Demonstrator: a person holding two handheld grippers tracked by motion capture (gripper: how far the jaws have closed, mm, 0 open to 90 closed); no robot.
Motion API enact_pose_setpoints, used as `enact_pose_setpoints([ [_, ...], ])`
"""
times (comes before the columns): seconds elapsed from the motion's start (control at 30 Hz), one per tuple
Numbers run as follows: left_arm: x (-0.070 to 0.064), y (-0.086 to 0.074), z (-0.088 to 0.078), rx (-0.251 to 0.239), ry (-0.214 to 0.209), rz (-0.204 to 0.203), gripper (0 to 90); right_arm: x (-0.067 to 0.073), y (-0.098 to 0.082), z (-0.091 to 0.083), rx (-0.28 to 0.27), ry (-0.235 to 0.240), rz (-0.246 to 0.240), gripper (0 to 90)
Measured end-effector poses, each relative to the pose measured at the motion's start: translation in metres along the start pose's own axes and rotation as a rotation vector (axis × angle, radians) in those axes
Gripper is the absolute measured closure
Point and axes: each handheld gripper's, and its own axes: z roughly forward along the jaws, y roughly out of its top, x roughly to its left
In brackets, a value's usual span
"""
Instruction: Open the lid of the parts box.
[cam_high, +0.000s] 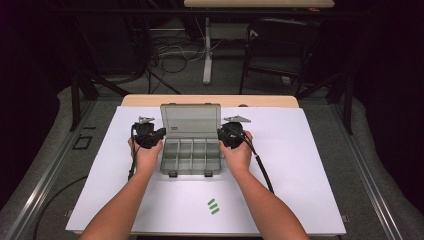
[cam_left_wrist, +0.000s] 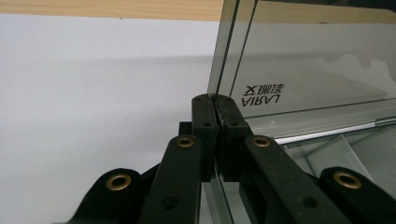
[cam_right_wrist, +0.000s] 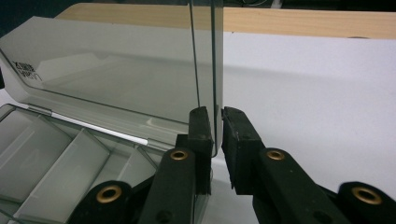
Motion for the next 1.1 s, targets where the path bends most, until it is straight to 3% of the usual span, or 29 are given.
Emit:
enact_pose_setpoints([
  [0.47,-0.001,0.004,0.004,0.016,0.017,-0.003,88.8,0.003,-0.019,-0.004,0.042,0.017,0.0,81.8],
  [1.1,0.001,0.007,0.012,0.033,0.024,-0.016,89.3,0.006,-0.021,-0.004,0.048,-0.001,0.002,81.2],
])
